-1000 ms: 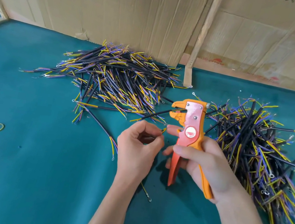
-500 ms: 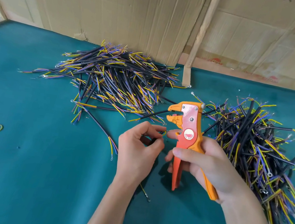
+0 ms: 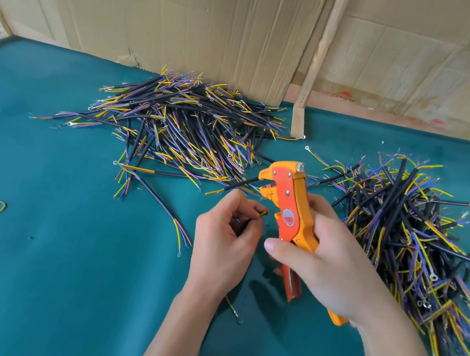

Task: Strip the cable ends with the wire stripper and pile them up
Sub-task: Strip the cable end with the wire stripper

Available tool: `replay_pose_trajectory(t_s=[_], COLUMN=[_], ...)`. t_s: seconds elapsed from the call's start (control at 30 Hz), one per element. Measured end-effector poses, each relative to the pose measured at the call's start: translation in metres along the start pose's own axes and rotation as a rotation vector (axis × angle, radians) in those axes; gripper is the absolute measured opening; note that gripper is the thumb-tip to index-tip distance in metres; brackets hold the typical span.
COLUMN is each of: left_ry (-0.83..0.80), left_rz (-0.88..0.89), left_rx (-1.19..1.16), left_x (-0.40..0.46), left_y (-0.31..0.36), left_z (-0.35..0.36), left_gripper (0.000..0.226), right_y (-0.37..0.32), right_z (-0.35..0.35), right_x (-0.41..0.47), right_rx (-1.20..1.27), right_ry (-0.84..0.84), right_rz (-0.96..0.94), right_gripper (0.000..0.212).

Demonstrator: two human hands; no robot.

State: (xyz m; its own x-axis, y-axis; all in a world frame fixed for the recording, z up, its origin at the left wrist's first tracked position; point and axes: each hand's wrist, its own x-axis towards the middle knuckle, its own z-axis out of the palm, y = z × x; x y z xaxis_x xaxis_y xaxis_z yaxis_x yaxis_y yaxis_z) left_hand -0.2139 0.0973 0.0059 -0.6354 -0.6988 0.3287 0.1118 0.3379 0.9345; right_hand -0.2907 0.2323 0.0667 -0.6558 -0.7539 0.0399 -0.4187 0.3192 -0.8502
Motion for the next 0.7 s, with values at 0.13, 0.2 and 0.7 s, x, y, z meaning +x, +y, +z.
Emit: replay_pose_trajectory(t_s=[0.13, 0.2, 0.7], left_ry=[0.016, 0.037, 0.05], left_rz=[-0.014, -0.024, -0.022], left_rx=[0.019, 0.019, 0.031], left_x=[-0.0011, -0.0008, -0.0015], left_y=[0.0033, 0.0036, 0.0032], left_z=[0.0005, 0.0005, 0.0005], left_gripper=[0.032, 0.032, 0.023], right_y=[0.0047, 0.0055, 0.0086], right_z=[-0.0054, -0.0064, -0.0025], right_x=[0.0017, 0.0025, 0.0041], right_rx=[0.255, 0.54, 0.638], right_ry=[0.04, -0.016, -0.123], right_rz=[0.094, 0.191, 0.25], right_gripper=[0.03, 0.041, 0.044])
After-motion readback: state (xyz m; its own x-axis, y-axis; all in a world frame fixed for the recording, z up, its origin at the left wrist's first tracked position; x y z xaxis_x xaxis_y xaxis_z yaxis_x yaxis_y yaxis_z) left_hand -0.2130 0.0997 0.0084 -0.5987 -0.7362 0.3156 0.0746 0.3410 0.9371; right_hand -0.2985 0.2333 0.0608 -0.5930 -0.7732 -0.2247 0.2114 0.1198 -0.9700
